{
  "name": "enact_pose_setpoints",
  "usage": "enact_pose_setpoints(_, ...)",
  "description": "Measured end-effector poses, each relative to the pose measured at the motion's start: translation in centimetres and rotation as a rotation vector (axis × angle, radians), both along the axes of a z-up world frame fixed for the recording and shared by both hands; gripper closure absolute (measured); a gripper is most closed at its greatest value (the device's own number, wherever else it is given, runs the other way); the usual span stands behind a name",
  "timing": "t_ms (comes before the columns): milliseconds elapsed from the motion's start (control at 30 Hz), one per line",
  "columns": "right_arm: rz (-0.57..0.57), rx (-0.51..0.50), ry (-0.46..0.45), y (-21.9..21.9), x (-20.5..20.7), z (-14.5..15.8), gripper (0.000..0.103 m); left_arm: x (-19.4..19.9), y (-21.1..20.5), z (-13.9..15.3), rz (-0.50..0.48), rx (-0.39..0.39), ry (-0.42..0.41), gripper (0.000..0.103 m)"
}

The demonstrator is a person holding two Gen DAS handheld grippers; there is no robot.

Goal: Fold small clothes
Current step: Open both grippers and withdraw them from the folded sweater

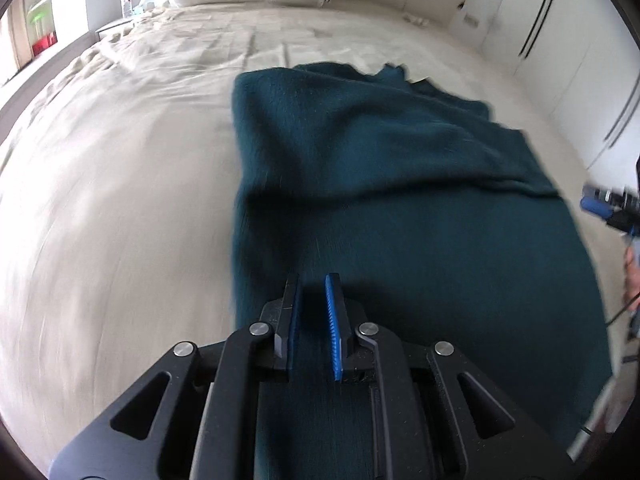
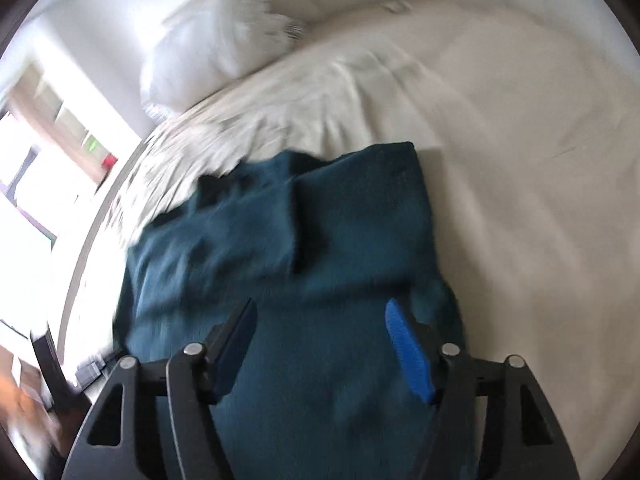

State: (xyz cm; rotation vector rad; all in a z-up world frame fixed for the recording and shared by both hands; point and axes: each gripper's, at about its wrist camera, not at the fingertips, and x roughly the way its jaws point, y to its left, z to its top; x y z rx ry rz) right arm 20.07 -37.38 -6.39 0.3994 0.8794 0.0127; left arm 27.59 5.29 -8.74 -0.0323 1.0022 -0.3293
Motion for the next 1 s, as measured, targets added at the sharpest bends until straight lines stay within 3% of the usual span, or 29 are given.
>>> enact_pose_setpoints(133,0.098,-0.170,-0.067,2.4,-9.2,1.3,0.025,-6.3,2.2,0.6,-0.047,-0.059,0.055,0.085)
enact_pose_setpoints(200,0.110,-0.239,-0.097,2.9,-13.1,1.4,0.021,-9.7,3.4,0.3,-0.041,-0.064,0.076,0.070)
enact_pose_setpoints(233,0.109,-0.262,-0.106,3.0,-15.2,1.3,0.020,-11.1,3.9,0.2,-0.033,-0.058,0.085,0.047)
enact_pose_setpoints(267,0.103,-0.275,-0.109,2.8,-16.6,1.2,0.020,-12.5,4.4,0.0,-0.021,-0.052,0.084,0.034)
enact_pose_setpoints(400,0.054,-0.314,-0.127,2.4,-21.7,0.6,0.020,-16.9,5.5,-0.8,-0.004,-0.094,0.121,0.034)
enact_pose_setpoints(467,0.054,-0.415,-0.136,3.1,-23.3,0.0,0.020,-18.4,5.1,-0.6,-0.032,-0.077,0.113,0.034)
enact_pose_setpoints(567,0.118,-0.622,-0.124,5.3,-24.9,-1.1,0.020,-20.8,3.8,-0.6,-0.123,0.055,0.070,0.034)
enact_pose_setpoints(733,0.246,-0.879,-0.202,9.5,-27.7,-1.8,0.022,-23.7,2.7,-0.4,-0.223,0.183,0.008,0.034)
enact_pose_setpoints(1000,0.348,-0.914,-0.238,12.7,-28.6,-2.5,0.025,-31.8,-1.4,-1.4,-0.497,0.692,-0.406,0.030)
